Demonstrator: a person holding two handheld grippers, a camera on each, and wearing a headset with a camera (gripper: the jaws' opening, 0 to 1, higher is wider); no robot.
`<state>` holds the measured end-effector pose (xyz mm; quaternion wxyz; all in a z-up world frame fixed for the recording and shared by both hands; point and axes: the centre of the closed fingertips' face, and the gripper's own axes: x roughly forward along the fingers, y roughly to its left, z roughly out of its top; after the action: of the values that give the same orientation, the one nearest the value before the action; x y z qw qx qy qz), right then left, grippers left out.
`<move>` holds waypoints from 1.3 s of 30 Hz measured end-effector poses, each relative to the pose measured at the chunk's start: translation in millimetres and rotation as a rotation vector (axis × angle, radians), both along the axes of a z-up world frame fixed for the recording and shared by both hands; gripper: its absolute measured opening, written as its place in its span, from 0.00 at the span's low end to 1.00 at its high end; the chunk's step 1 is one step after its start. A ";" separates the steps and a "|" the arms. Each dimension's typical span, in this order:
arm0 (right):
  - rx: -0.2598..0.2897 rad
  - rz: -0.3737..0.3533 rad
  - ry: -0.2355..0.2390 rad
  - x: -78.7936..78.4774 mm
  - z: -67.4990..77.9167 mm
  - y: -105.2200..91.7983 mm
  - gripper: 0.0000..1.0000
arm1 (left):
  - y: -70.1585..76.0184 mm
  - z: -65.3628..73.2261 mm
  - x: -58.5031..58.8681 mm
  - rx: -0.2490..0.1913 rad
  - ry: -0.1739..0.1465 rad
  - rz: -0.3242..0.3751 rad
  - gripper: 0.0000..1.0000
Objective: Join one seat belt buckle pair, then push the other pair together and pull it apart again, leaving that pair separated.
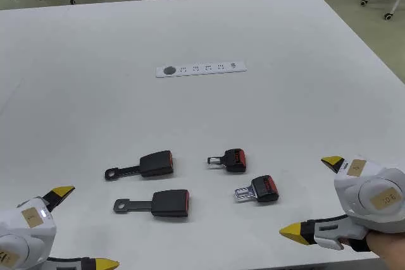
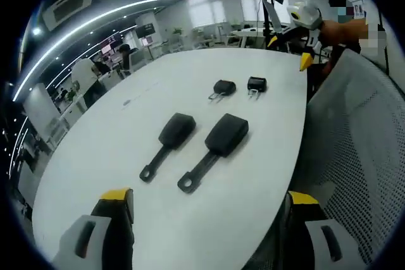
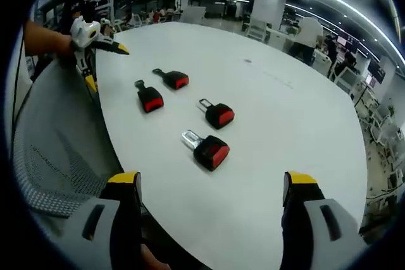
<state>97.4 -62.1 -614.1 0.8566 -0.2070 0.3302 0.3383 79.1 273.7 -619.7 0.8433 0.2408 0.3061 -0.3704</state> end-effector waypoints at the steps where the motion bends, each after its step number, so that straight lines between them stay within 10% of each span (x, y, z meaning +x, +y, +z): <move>1: -0.007 0.007 -0.001 0.3 -0.5 0.2 0.99 | -0.1 0.5 0.1 0.000 0.000 0.001 1.00; 39: -0.070 0.063 -0.008 1.9 0.4 4.3 1.00 | 7.4 -0.7 3.4 0.011 -0.025 0.000 1.00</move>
<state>99.3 -57.7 -613.7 0.8390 -0.2485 0.3319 0.3524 82.4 281.1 -620.5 0.8457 0.2498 0.2976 -0.3659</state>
